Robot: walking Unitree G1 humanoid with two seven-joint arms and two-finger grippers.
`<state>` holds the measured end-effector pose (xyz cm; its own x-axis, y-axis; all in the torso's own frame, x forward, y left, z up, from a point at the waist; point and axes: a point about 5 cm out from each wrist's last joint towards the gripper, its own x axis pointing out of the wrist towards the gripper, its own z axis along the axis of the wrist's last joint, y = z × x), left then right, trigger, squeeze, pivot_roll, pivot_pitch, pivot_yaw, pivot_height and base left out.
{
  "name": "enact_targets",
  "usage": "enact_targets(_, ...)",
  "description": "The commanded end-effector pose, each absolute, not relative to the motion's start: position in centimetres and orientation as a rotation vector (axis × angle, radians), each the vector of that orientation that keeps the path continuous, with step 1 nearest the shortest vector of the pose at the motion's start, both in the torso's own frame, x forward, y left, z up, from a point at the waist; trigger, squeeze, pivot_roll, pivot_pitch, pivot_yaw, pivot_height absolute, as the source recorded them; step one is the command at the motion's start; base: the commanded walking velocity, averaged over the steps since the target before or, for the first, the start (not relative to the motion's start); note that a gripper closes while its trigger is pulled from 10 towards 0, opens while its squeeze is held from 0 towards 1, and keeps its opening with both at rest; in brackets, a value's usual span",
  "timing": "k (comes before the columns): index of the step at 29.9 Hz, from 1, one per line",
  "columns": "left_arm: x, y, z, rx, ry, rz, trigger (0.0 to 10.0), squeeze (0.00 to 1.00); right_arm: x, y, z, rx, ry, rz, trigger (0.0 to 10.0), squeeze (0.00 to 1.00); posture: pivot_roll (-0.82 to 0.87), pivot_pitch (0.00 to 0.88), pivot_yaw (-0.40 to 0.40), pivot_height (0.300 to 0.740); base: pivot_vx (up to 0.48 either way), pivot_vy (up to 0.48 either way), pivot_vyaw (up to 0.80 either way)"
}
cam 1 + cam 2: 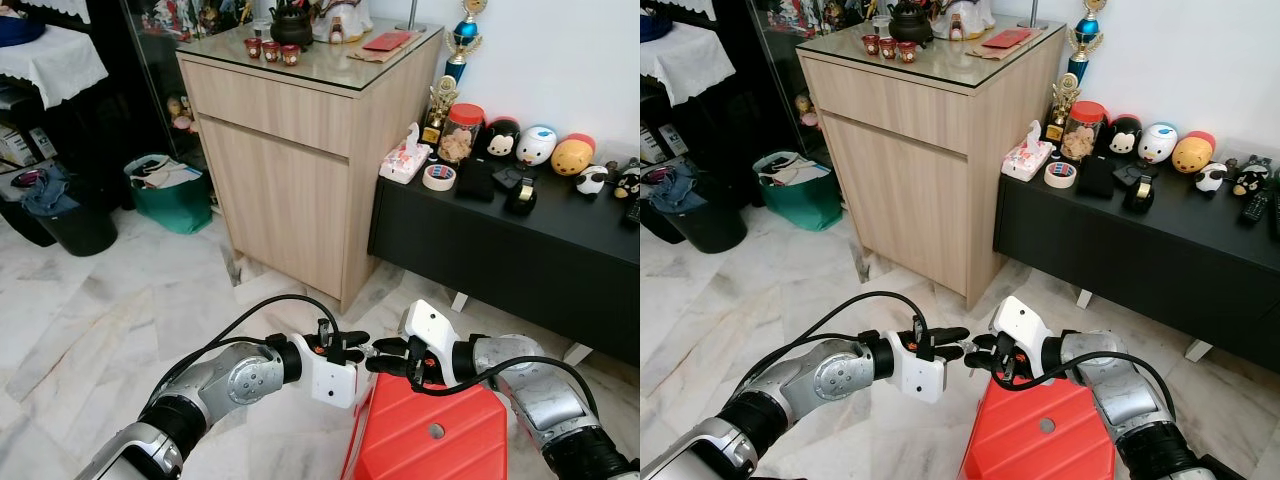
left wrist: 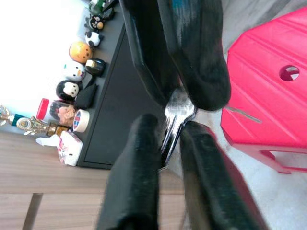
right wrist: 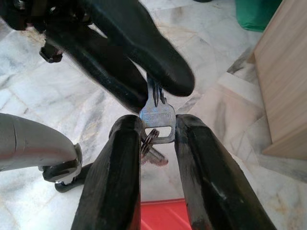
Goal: Hang keys on a hook
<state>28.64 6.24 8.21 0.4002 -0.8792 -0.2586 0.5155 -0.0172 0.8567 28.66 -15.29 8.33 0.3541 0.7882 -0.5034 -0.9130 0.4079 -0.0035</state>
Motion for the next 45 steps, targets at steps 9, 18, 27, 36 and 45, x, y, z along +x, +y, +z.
enact_targets(9, 29.1, 5.5, 9.3, 1.104, -0.472, -1.138, 0.0, 0.0, 28.3, -14.4, 8.5, -0.312, 0.459, 1.179, 10.0, 0.0, -0.05, 0.0, -0.028, 0.74, 0.0, 0.0, 0.0)
enact_targets(18, 29.2, 5.4, 9.4, 1.104, -0.482, -1.134, 0.0, 0.0, 28.1, -14.2, 8.4, -0.308, 0.469, 1.193, 10.0, 0.0, -0.05, 0.0, -0.031, 0.74, 0.0, 0.0, 0.0)
enact_targets(27, 28.8, 5.7, 9.1, 1.095, -0.464, -1.154, 0.0, 0.0, 28.2, -14.1, 8.2, -0.282, 0.478, 1.18, 10.0, 1.0, -0.04, 0.0, -0.028, 0.74, 0.0, 0.0, 0.0)
enact_targets(36, 28.6, 5.9, 8.6, 1.101, -0.432, -1.189, 0.0, 0.0, 28.2, -13.9, 8.3, -0.286, 0.477, 1.194, 10.0, 1.0, -0.04, 0.0, -0.024, 0.74, 0.0, 0.0, 0.0)
enact_targets(45, 28.2, 6.2, 8.1, 1.105, -0.403, -1.235, 0.0, 0.0, 29.5, -14.6, 8.7, -0.329, 0.441, 1.079, 10.0, 0.47, -0.04, 0.0, -0.018, 0.74, 0.0, 0.0, 0.0)
